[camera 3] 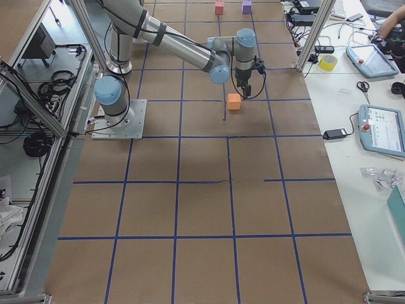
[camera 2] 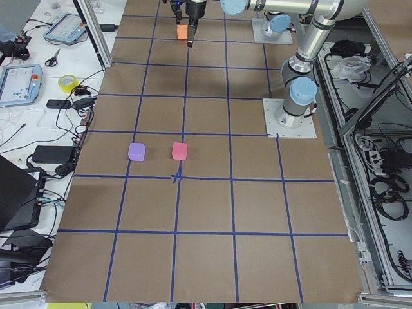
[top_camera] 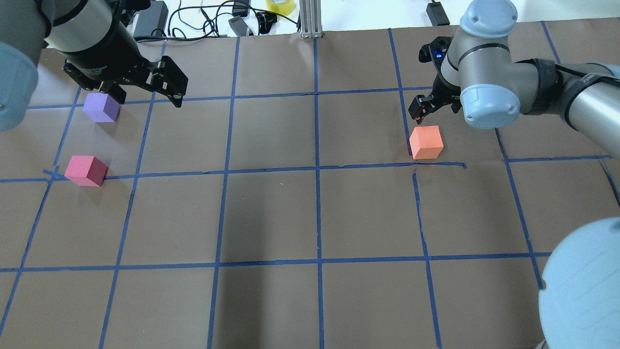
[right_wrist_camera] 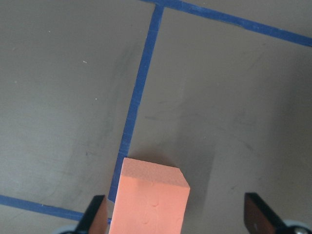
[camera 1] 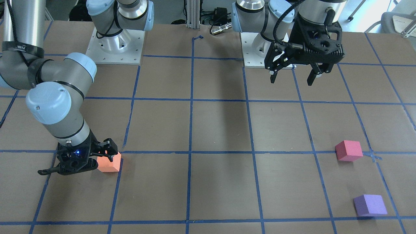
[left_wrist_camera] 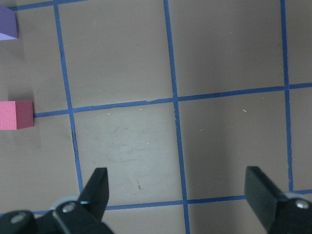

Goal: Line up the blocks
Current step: 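Lower the right gripper onto the orange cube and close on it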

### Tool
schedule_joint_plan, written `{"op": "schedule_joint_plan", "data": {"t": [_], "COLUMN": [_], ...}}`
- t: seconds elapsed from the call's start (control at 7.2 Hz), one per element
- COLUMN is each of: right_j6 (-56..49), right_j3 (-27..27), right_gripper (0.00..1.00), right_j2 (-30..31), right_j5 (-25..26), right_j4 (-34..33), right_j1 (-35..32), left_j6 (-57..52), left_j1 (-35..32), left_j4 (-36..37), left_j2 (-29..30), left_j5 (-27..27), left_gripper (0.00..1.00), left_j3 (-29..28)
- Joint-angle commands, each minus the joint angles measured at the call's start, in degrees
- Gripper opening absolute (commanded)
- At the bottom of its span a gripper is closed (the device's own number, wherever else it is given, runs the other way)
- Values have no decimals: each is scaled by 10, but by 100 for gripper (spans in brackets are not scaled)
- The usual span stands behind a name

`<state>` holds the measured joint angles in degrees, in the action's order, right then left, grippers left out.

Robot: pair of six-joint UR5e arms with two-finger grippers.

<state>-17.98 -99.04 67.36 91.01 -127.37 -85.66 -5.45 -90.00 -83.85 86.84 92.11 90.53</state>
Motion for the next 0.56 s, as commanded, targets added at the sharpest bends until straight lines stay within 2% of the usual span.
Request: {"op": "schedule_joint_plan", "data": {"t": [0.0, 0.42], "right_j6": [61, 73], "right_j3": [2, 1], "right_gripper": [100, 100], "right_j2": [-12, -35], "right_j5": [-6, -7], "right_j4": [-3, -2], "right_j1": [1, 1], "left_j6": [1, 1], "left_j1": [-1, -2], "left_j4": [0, 0], "left_j2": [0, 1], "left_j5": [0, 0], "left_gripper": [100, 100], "left_j3": [1, 1]}}
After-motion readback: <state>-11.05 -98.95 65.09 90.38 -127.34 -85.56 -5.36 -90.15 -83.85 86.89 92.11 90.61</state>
